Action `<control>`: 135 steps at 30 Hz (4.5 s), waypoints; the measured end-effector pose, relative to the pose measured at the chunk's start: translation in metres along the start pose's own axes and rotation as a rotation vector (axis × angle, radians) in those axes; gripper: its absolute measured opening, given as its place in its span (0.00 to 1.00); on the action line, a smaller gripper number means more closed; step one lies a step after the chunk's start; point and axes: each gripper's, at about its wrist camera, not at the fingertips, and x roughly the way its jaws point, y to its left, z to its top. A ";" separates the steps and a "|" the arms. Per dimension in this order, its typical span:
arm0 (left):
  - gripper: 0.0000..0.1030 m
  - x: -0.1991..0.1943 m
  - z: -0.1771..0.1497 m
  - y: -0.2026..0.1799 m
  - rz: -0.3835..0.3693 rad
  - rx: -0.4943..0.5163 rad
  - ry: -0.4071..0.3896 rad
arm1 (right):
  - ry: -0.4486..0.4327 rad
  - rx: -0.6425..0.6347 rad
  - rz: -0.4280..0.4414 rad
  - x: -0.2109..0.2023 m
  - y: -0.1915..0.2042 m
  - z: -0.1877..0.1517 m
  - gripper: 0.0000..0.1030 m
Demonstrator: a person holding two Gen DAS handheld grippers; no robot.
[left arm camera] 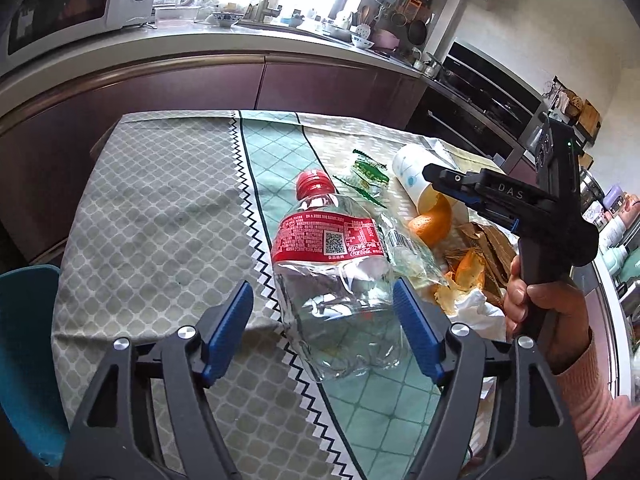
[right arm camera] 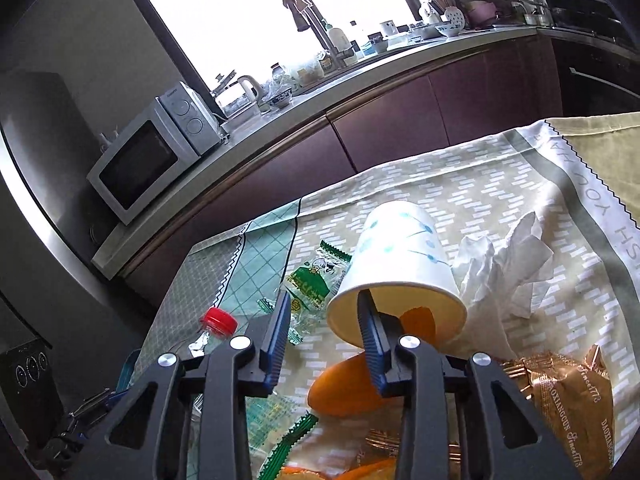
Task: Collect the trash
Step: 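Grasp the crushed plastic bottle with the left gripper while the right gripper grasps the paper cup, then carry the bottle and paper cup over the blue bin and release both, then move both open grippers back over the table toward the remaining trash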
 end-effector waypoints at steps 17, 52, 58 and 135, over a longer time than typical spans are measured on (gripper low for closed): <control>0.55 0.030 -0.002 -0.013 -0.096 -0.012 0.058 | -0.025 -0.091 0.071 -0.017 0.009 -0.001 0.04; 0.48 -0.122 -0.037 0.048 0.054 0.004 -0.144 | 0.039 -0.258 0.429 -0.055 0.121 -0.044 0.02; 0.48 -0.119 -0.052 0.066 0.066 -0.006 -0.077 | 0.090 -0.278 0.458 -0.039 0.142 -0.056 0.02; 0.71 -0.173 -0.076 0.134 0.287 -0.099 -0.226 | 0.301 -0.455 0.499 0.042 0.261 -0.096 0.46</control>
